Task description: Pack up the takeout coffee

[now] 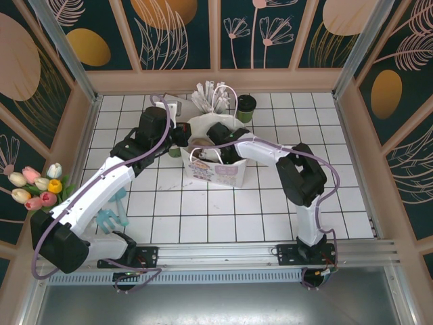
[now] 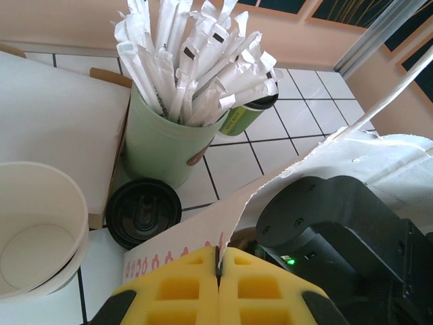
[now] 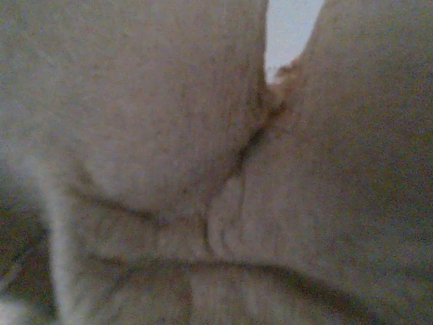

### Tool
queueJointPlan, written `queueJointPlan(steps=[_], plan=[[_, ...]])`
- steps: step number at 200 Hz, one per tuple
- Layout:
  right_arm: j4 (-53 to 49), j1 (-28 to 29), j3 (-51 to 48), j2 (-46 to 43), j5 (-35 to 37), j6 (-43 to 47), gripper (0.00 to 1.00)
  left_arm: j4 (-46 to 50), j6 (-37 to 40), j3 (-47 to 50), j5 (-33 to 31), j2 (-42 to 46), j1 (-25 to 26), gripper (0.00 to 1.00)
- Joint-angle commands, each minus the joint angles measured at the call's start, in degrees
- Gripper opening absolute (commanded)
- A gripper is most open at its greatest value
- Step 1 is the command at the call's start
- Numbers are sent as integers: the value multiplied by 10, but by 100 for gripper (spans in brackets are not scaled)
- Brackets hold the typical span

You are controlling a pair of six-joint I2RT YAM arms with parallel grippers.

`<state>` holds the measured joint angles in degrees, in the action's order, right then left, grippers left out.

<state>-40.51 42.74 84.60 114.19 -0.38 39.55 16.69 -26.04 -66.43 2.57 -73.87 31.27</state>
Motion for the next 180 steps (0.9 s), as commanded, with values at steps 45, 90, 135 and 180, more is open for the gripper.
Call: queueJointPlan(steps=[45, 90, 135, 180], plan=[[62, -7, -12, -16, 34, 34, 0, 7, -2, -11, 6, -16, 3, 0], [38, -8, 7, 33, 34, 17, 0, 1, -3, -2, -1, -8, 3, 0], [11, -8, 41, 11, -20, 17, 0, -1, -2, -2, -19, -8, 2, 0], [-2, -7, 82, -54, -54, 2, 23, -1, -16, -4, -54, -8, 3, 1]])
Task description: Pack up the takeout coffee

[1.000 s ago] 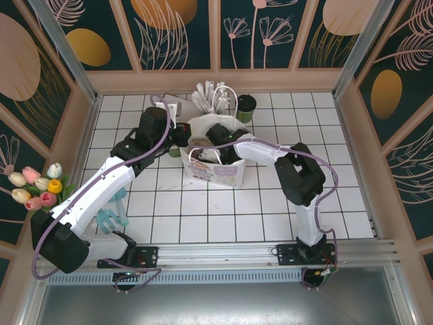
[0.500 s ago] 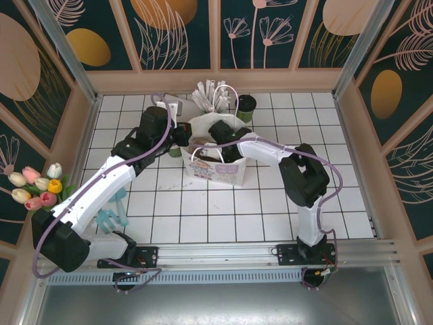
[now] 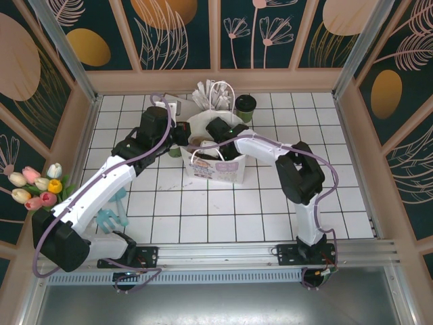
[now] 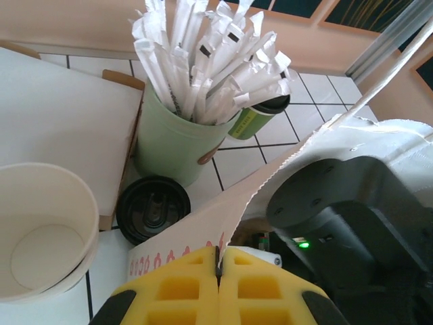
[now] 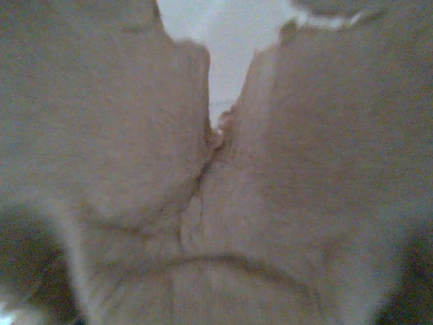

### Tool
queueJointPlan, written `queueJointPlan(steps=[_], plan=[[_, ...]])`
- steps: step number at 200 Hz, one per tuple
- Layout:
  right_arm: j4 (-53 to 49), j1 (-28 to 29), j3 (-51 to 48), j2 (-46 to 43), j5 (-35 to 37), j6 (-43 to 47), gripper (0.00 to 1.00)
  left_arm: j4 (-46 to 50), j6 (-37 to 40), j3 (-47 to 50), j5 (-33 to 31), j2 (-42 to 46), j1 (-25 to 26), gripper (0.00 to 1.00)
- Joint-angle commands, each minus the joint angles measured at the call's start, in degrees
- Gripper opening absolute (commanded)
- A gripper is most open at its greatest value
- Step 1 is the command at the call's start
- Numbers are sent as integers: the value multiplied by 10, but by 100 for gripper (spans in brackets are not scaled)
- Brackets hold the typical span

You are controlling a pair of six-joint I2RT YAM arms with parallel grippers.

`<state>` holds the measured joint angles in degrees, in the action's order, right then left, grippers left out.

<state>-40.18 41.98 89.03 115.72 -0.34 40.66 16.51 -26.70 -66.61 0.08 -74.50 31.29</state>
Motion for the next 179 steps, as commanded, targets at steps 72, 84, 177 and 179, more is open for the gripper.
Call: queueJointPlan(steps=[72, 84, 177, 179], plan=[[16, -4, 57, -168, -154, -3, 63, -38, -43, 24, -65, 18, 2, 1], [46, -4, 49, -190, -139, -13, 75, -37, -47, 26, -70, 19, 3, 1], [133, -8, 37, -287, -50, -300, 99, 11, -56, -8, -67, -1, 3, 0], [134, -8, 37, -288, -44, -307, 99, 12, -57, -9, -66, -2, 3, 0]])
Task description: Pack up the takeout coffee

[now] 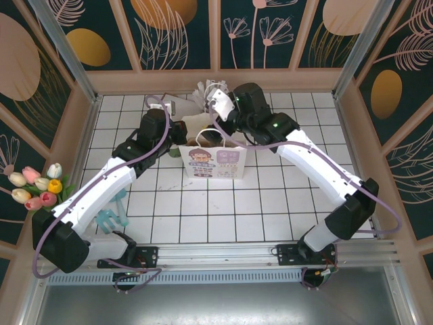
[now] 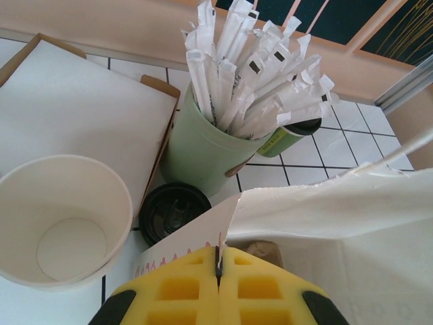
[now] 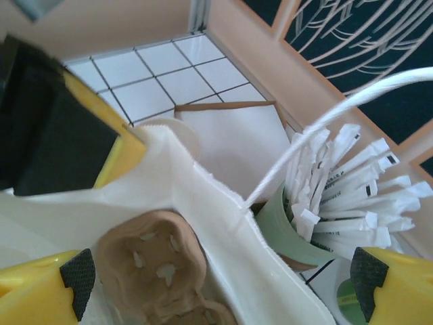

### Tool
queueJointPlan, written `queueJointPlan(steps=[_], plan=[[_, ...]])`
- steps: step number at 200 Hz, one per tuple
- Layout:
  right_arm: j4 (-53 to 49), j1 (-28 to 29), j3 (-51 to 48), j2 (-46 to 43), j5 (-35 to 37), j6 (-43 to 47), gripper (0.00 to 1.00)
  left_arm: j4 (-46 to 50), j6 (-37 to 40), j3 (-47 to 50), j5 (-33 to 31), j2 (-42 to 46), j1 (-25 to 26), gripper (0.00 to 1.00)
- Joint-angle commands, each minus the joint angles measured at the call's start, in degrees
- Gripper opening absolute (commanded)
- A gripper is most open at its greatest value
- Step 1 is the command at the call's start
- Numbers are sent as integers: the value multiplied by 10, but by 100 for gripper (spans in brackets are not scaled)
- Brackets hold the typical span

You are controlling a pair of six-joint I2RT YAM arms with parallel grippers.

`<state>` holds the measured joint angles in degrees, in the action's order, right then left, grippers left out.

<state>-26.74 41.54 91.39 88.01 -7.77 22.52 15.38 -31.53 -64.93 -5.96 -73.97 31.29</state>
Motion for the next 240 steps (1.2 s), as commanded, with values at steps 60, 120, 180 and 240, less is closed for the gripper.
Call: queueJointPlan(steps=[60, 120, 180, 240], plan=[[-1, -71, -41, -112, 159, -327, 99, 23, -6, -29, 15, -7, 2, 0], [-98, -137, -46, -62, 70, -427, 77, 35, -4, -49, 25, -19, 2, 0], [-191, -112, 26, 19, 74, -417, 26, 82, -11, -104, 33, -28, 2, 0], [-173, -109, -1, -19, 83, -437, 38, 96, 8, -125, 68, -63, 3, 0]])
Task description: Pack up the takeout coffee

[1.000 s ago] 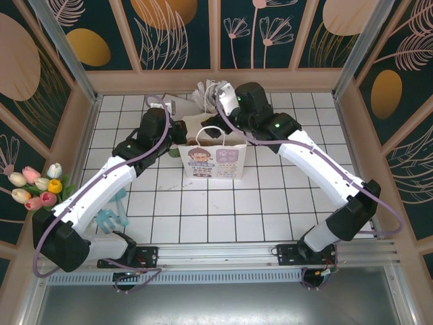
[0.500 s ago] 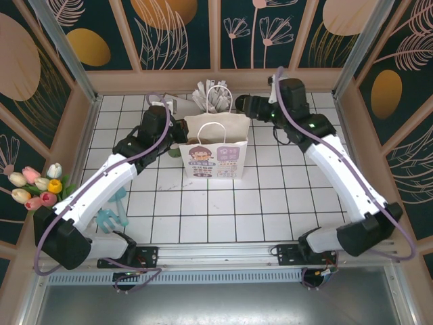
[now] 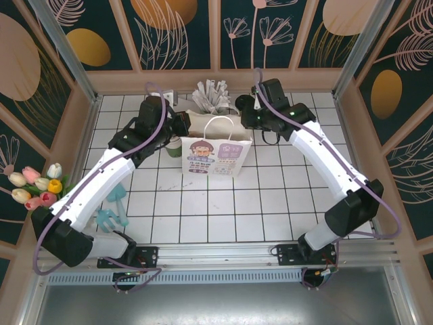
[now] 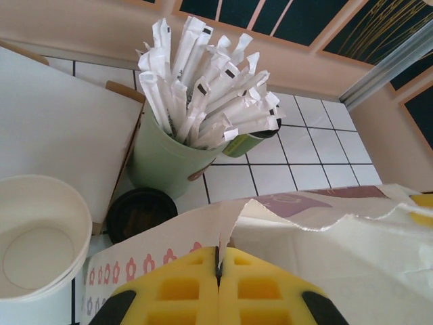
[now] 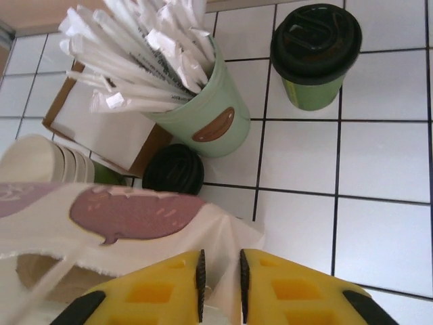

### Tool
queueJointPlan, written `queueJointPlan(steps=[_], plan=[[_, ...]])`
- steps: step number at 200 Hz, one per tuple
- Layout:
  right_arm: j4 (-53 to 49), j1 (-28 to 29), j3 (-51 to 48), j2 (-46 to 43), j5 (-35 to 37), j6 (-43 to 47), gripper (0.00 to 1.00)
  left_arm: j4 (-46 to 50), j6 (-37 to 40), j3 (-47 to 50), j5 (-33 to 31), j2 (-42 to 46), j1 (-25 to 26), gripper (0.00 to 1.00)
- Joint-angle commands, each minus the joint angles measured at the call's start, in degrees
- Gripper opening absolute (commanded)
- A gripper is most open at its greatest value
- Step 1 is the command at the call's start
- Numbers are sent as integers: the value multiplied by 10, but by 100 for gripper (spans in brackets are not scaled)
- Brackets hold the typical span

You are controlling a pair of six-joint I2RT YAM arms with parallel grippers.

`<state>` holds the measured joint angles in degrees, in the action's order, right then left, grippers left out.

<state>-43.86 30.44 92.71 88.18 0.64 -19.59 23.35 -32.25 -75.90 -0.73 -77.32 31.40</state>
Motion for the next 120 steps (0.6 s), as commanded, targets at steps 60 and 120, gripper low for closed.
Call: queueJointPlan(steps=[60, 120], plan=[[120, -32, -96, -111, -76, 177, 99, 59, 109, -67, 32, -74, -5, 0], [154, -109, -66, -68, -228, 249, 99, 72, 150, -99, 53, -110, -10, 6]])
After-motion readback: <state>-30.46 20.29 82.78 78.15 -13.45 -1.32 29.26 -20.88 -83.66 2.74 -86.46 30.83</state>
